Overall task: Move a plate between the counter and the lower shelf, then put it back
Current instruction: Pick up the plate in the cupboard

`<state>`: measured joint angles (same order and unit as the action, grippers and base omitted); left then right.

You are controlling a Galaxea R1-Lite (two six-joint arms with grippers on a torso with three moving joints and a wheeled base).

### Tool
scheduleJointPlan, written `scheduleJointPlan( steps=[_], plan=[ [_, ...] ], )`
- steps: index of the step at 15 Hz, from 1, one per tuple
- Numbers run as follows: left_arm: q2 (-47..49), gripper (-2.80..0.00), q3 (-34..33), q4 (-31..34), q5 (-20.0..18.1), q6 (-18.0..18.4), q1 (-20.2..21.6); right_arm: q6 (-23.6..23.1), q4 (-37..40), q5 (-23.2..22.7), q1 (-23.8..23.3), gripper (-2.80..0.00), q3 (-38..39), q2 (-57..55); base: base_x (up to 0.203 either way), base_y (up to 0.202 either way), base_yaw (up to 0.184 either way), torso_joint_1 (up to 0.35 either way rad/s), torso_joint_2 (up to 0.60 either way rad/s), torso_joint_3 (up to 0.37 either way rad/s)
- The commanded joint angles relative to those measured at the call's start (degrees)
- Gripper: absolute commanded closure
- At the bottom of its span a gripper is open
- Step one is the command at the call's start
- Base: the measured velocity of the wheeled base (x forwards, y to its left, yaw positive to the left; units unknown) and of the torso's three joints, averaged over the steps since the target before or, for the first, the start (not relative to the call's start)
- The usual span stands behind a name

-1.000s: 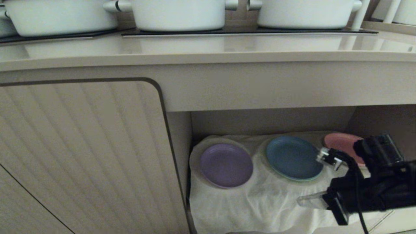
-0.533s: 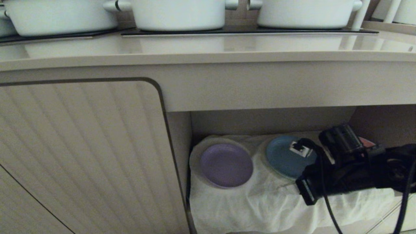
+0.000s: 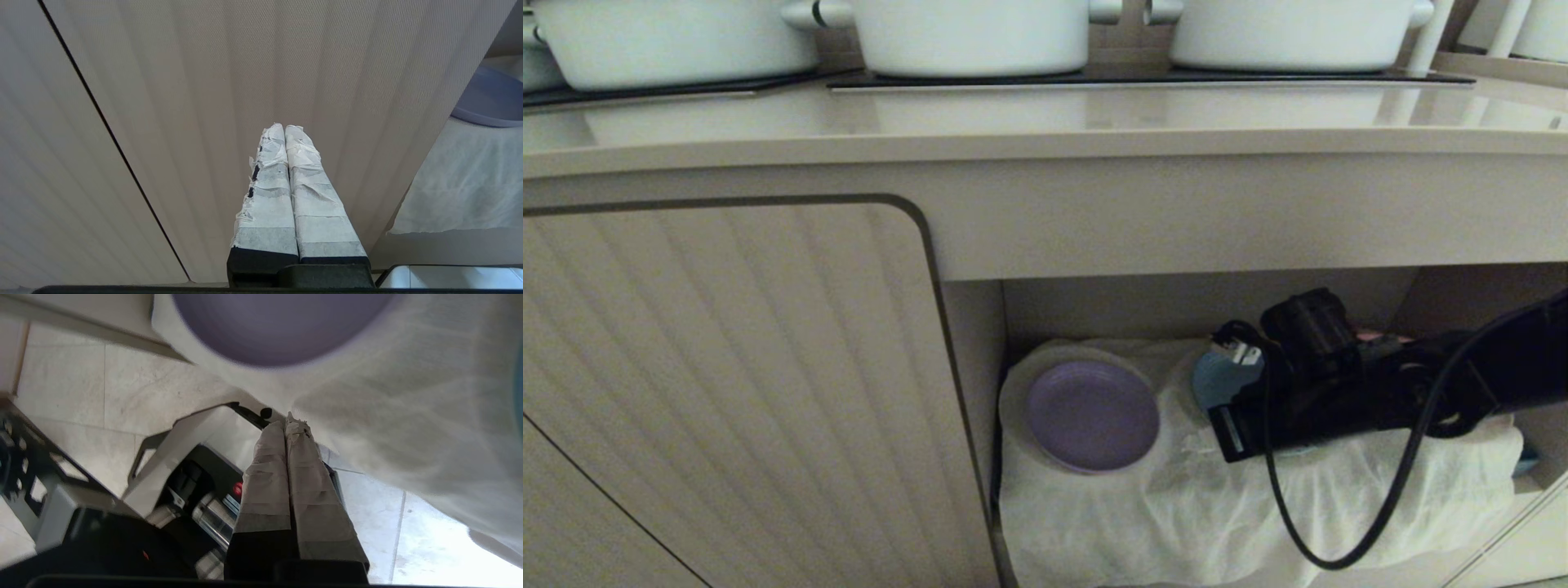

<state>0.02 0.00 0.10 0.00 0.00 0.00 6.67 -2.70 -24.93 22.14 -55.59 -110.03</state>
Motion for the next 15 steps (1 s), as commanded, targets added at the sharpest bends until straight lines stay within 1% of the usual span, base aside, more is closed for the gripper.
scheduleJointPlan(
  steps=[1,3,6,7,9,10,11,12,13,15],
  plan=[
    [-0.02,0.00,0.00,-0.01,0.00,0.00,0.00,1.04,-0.21,0.47,1.00,0.00,-1.53,-2.97,0.000,0.000,0.000,0.000,0.00,0.000],
    [-0.02,0.00,0.00,-0.01,0.00,0.00,0.00,2.27,-0.53,0.87,1.83,0.00,-3.98,-4.85,0.000,0.000,0.000,0.000,0.00,0.000],
    [-0.02,0.00,0.00,-0.01,0.00,0.00,0.00,2.51,-0.08,1.80,1.94,0.00,-7.35,-6.92,0.000,0.000,0.000,0.000,0.00,0.000],
    [-0.02,0.00,0.00,-0.01,0.00,0.00,0.00,2.98,-0.03,2.43,1.87,-2.80,-8.19,-7.39,0.000,0.000,0.000,0.000,0.00,0.000],
    [-0.02,0.00,0.00,-0.01,0.00,0.00,0.00,4.37,0.78,2.92,1.85,-2.80,-9.85,-8.41,0.000,0.000,0.000,0.000,0.00,0.000],
    [-0.02,0.00,0.00,-0.01,0.00,-0.06,0.00,4.71,1.93,4.47,1.85,-2.80,-10.59,-8.64,0.000,0.000,0.000,0.000,0.00,0.000],
    [-0.02,0.00,0.00,-0.01,0.00,0.00,0.00,4.90,3.45,7.42,1.89,-2.80,-11.80,-9.28,0.000,0.000,0.000,0.000,0.00,0.000],
    [-0.02,0.00,0.00,-0.01,0.00,0.00,0.00,5.02,5.12,9.43,1.93,-2.80,-13.39,-10.11,0.000,0.000,0.000,0.000,0.00,0.000],
    [-0.02,0.00,0.00,-0.01,0.00,0.00,0.00,5.02,6.69,10.39,1.94,-2.80,-14.48,-10.86,0.000,0.000,0.000,0.000,0.00,0.000],
    [-0.02,0.00,0.00,-0.01,0.00,0.00,0.00,5.02,6.94,10.53,1.86,-2.80,-15.26,-11.54,0.000,0.000,0.000,0.000,0.00,0.000]
  ],
)
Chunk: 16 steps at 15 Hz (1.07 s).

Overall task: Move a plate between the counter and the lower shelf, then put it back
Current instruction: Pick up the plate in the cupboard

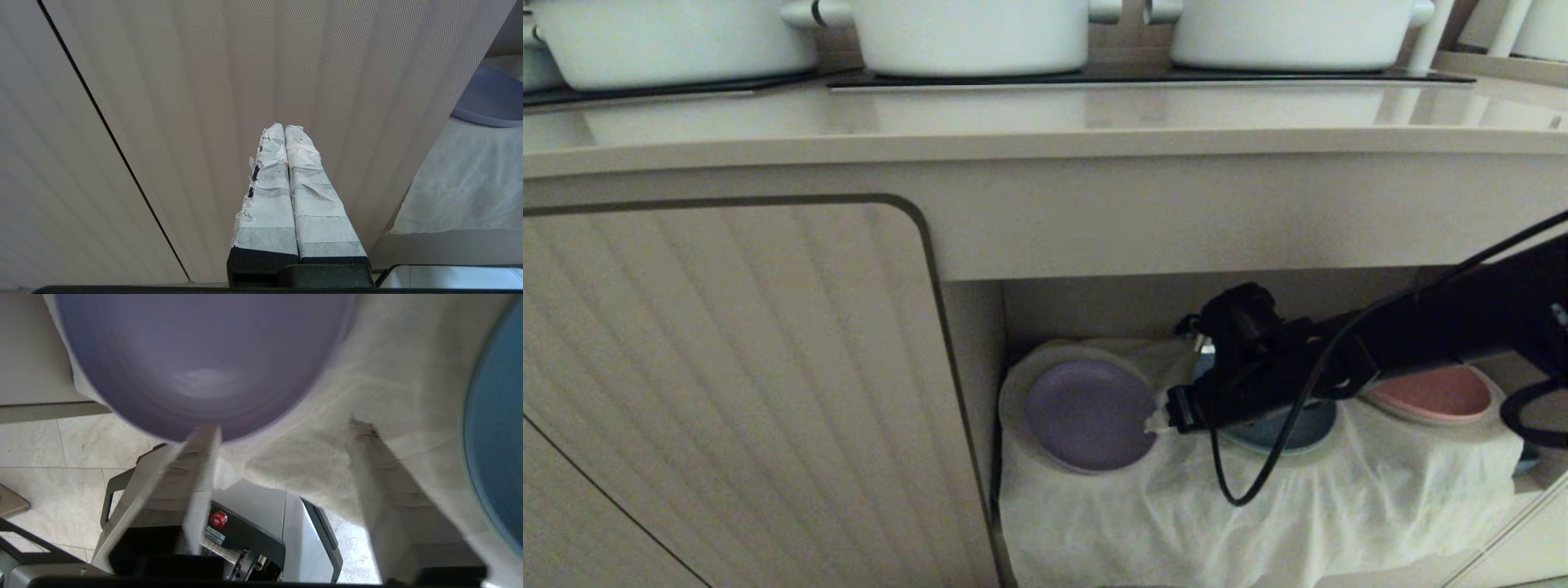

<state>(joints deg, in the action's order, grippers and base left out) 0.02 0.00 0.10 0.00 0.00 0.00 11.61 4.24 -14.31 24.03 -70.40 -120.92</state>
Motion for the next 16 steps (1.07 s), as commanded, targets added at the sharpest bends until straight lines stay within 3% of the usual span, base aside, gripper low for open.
scheduleJointPlan(
  steps=[1,16],
  plan=[
    [-0.02,0.00,0.00,-0.01,0.00,0.00,0.00,0.08,0.01,-0.07,0.02,-2.80,-0.70,-1.17,0.000,0.000,0.000,0.000,0.00,0.000],
    [-0.02,0.00,0.00,-0.01,0.00,0.00,0.00,3.34,-0.29,1.74,3.39,-2.80,-9.15,-8.72,0.000,0.000,0.000,0.000,0.00,0.000]
  ],
)
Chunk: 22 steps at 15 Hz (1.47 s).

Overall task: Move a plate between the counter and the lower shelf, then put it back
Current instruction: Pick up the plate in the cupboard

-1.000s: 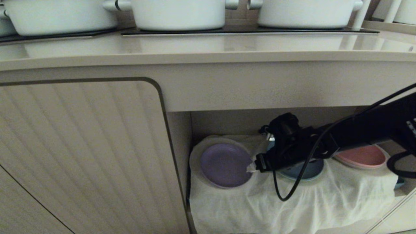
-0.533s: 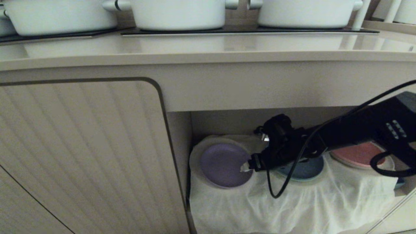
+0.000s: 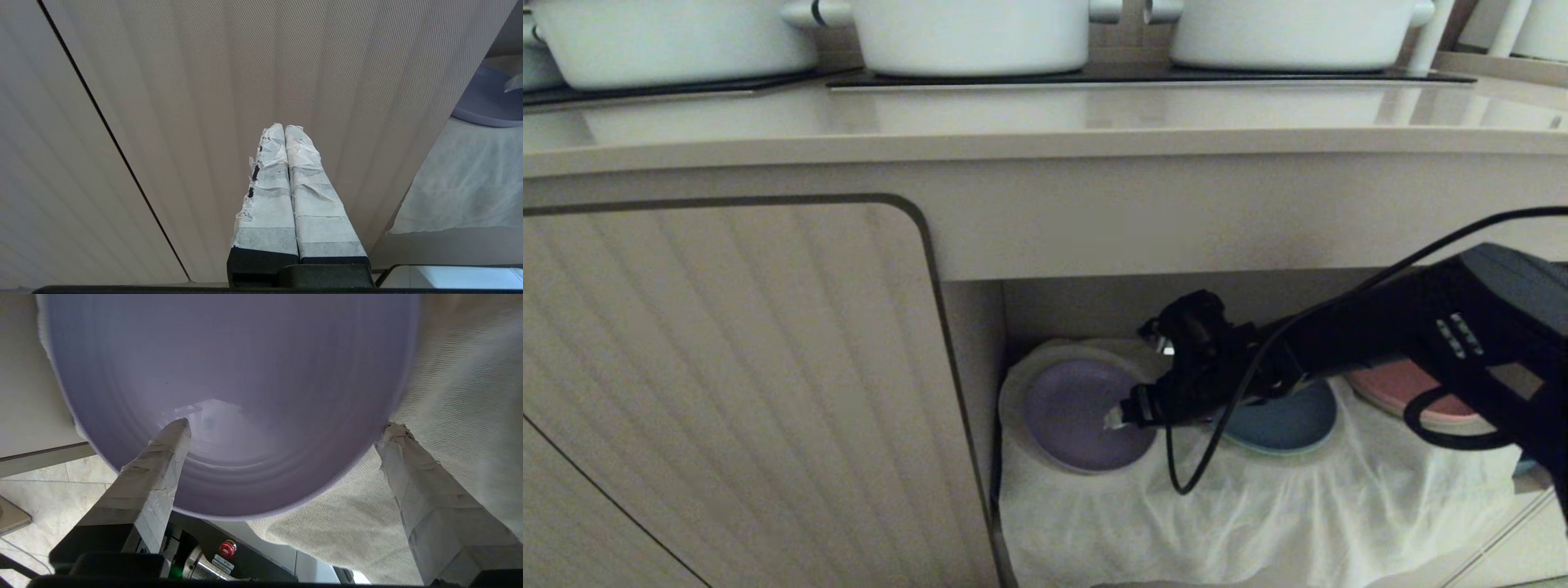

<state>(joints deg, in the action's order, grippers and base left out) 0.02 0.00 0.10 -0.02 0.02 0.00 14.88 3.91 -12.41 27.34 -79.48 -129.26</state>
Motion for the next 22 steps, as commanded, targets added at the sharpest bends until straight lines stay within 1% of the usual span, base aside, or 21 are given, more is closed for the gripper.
scheduleJointPlan(
  steps=[1,3,6,11,14,22],
  plan=[
    [-0.02,0.00,0.00,-0.01,0.02,-0.02,0.00,0.06,-0.04,0.45,0.08,-2.80,-0.06,-0.72,0.000,0.000,0.000,0.000,0.00,0.000],
    [-0.02,0.00,0.00,-0.01,0.02,-0.02,0.00,0.06,-0.25,1.94,0.00,-2.80,-0.23,-1.39,0.000,0.000,0.000,0.000,0.00,0.000],
    [-0.02,0.00,0.00,-0.01,0.02,-0.02,0.00,1.30,-0.39,2.04,-0.01,-2.80,-1.29,-1.96,0.000,0.000,0.000,0.000,0.00,0.000],
    [-0.02,0.00,0.00,-0.01,0.02,-0.02,0.00,1.47,-0.65,2.04,0.08,-2.80,-2.75,-2.99,0.000,0.000,0.000,0.000,0.00,0.000],
    [-0.02,0.00,0.00,-0.01,0.02,-0.02,0.00,2.96,-0.37,1.95,0.27,-2.80,-4.28,-3.17,0.000,0.000,0.000,0.000,0.00,0.000],
    [-0.02,0.00,0.00,-0.01,0.02,-0.02,0.00,3.05,1.19,1.86,0.79,-2.80,-4.19,-2.31,0.000,0.000,0.000,0.000,0.00,0.000]
  ],
)
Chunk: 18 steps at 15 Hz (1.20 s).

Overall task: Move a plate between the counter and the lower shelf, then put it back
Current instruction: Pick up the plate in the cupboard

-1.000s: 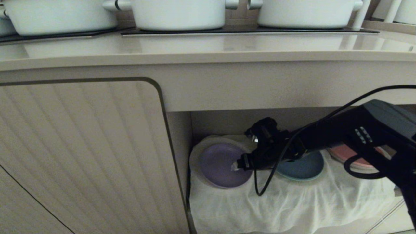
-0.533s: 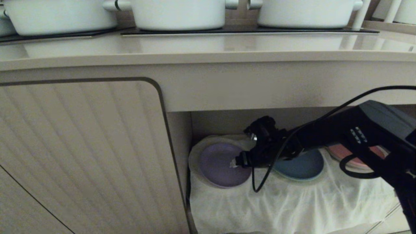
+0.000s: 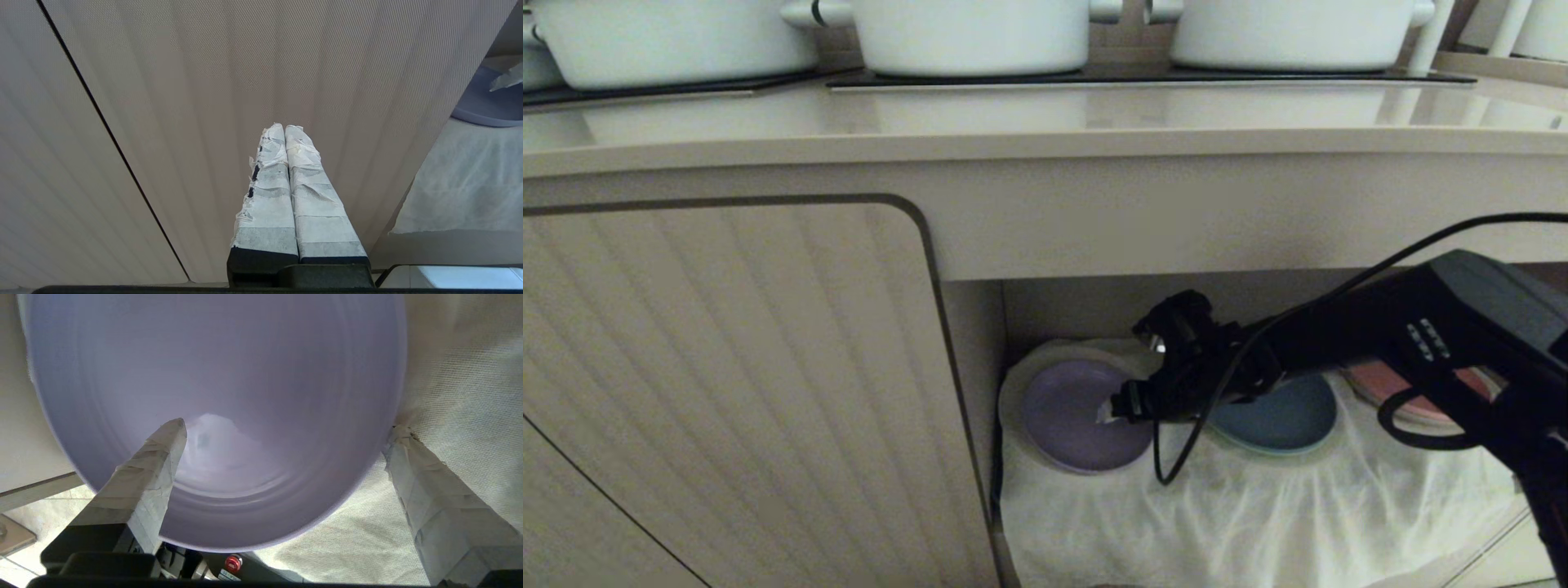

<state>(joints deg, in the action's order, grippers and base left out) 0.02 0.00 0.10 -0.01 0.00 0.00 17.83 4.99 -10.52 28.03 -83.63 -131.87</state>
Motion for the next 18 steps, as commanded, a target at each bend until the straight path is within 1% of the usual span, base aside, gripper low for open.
scheduleJointPlan(
  steps=[1,13,16,18],
  plan=[
    [-0.01,0.00,0.00,-0.01,0.01,0.00,0.00,0.01,-0.06,-0.03,0.10,-2.80,0.04,0.20,0.000,0.000,0.000,0.000,0.00,0.000],
    [-0.02,0.00,0.00,-0.01,0.01,0.00,0.00,0.01,-0.59,0.25,0.10,-2.80,0.31,-1.02,0.000,0.000,0.000,0.000,0.00,0.000],
    [-0.02,0.00,0.00,-0.01,0.01,0.00,0.00,0.01,-0.50,1.64,0.10,-2.80,0.40,-1.29,0.000,0.000,0.000,0.000,0.00,0.000],
    [-0.02,0.00,0.00,-0.01,0.01,0.00,0.00,0.10,-0.42,1.73,0.10,-2.80,0.46,-1.29,0.000,0.000,0.000,0.000,0.00,0.000]
  ],
)
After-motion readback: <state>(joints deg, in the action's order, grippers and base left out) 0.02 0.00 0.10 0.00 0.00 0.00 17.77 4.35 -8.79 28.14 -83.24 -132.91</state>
